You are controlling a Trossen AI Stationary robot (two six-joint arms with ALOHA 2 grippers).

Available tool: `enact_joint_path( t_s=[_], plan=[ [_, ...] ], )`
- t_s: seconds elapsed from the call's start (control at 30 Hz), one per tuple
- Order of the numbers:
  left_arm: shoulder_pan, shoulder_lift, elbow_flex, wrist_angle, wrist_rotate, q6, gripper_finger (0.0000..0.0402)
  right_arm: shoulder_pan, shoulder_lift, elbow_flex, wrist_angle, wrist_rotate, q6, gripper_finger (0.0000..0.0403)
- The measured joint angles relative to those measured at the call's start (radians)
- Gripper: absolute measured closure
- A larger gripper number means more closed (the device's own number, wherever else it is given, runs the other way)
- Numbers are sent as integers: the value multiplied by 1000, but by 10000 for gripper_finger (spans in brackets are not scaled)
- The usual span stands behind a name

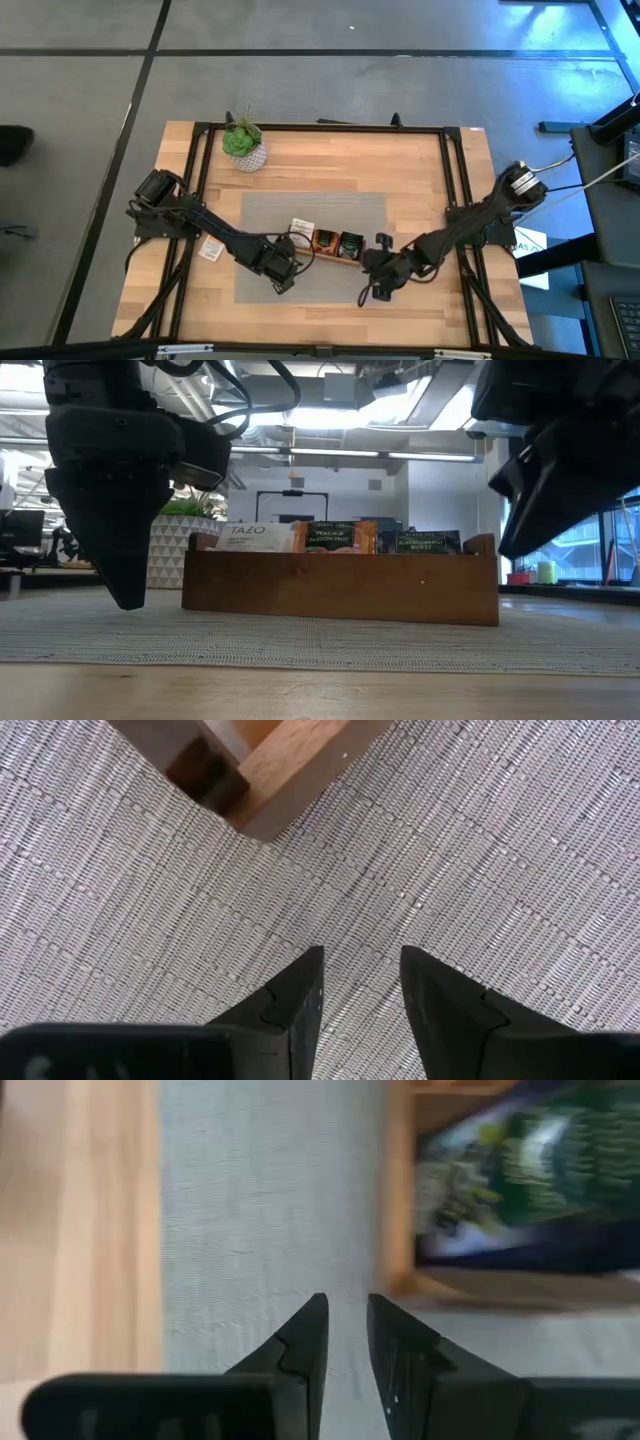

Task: Pick & Place Tea
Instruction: Adjust the wooden organizer

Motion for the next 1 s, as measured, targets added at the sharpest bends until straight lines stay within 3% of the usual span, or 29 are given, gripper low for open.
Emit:
enact_joint_path(
  t_s=[0.17,0.63,1.0],
  plan=[
    [0,0,0,2,0,0,272,1,54,0,60,7,-12,326],
    [0,0,0,1,0,9,272,-1,51,0,-54,228,73,326],
    [-1,0,0,1,0,31,272,-16,51,10,-57,201,63,326]
  ],
)
